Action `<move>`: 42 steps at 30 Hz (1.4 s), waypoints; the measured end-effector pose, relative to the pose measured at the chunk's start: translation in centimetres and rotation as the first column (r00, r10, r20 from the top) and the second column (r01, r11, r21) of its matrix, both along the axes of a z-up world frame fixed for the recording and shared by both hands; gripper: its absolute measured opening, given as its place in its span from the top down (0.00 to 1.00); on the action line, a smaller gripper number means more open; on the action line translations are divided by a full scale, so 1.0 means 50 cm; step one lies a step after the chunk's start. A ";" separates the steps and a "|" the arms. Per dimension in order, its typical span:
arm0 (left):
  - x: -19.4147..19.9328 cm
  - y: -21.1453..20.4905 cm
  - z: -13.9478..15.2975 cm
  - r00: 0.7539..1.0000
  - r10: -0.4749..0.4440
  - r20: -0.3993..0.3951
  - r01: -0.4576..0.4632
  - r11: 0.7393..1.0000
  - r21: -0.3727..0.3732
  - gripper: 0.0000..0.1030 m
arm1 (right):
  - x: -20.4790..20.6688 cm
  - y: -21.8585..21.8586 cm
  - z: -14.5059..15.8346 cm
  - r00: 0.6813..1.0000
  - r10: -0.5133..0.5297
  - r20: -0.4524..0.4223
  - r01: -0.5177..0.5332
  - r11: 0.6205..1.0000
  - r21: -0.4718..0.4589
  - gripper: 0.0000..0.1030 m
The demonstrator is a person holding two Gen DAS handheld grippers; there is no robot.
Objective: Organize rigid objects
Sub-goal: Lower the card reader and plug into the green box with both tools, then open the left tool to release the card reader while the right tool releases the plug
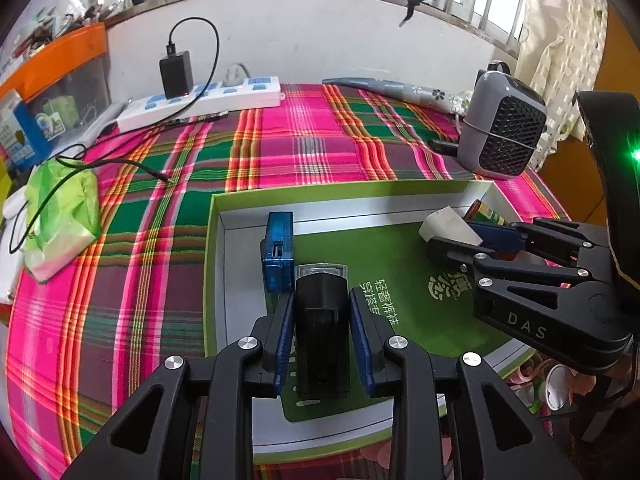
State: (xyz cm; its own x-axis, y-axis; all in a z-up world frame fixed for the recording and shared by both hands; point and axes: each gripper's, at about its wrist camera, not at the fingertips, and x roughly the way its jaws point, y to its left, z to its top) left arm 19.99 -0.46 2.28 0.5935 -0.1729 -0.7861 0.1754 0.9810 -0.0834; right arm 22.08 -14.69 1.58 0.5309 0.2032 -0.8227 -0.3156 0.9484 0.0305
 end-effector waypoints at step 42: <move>-0.021 -0.003 0.010 1.000 0.007 0.020 -0.008 1.000 0.018 0.74 | -0.018 -0.009 0.007 1.000 -0.006 0.018 0.006 1.000 0.023 0.66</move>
